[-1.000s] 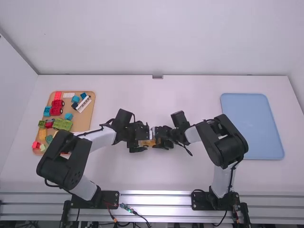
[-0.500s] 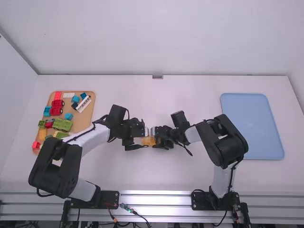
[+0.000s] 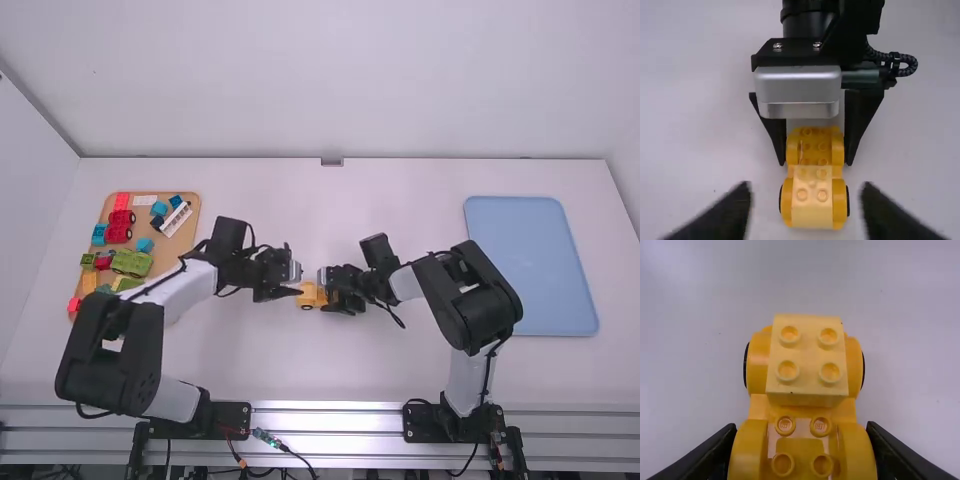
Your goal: Assemble lego blocks to make yellow taxi
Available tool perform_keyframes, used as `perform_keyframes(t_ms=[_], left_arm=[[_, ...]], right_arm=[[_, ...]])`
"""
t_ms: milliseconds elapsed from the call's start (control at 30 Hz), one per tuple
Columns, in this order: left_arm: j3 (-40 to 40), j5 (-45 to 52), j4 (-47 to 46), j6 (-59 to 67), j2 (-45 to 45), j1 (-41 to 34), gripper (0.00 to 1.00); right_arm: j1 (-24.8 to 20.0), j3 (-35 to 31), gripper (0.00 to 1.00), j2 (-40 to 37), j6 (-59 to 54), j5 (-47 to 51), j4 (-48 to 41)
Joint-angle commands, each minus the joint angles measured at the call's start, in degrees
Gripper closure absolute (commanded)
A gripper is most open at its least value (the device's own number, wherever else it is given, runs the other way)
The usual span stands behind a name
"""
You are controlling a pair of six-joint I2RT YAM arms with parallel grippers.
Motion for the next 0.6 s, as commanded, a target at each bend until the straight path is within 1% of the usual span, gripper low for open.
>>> perform_keyframes(t_ms=[0, 167, 567], left_arm=[[-1.2, 1.6, 2.0, -2.5, 0.3, -0.2, 0.98], [-3.0, 1.6, 9.6, -8.3, 2.9, -0.7, 0.98], [-2.6, 2.2, 10.1, -11.1, 8.1, -0.6, 0.98]], right_arm=[[-0.1, 0.0, 0.36, 1.0, -0.3, 1.0, -0.3], [-0.1, 0.0, 0.36, 1.0, -0.3, 1.1, -0.3], [-0.1, 0.1, 0.36, 1.0, -0.3, 1.0, -0.3]])
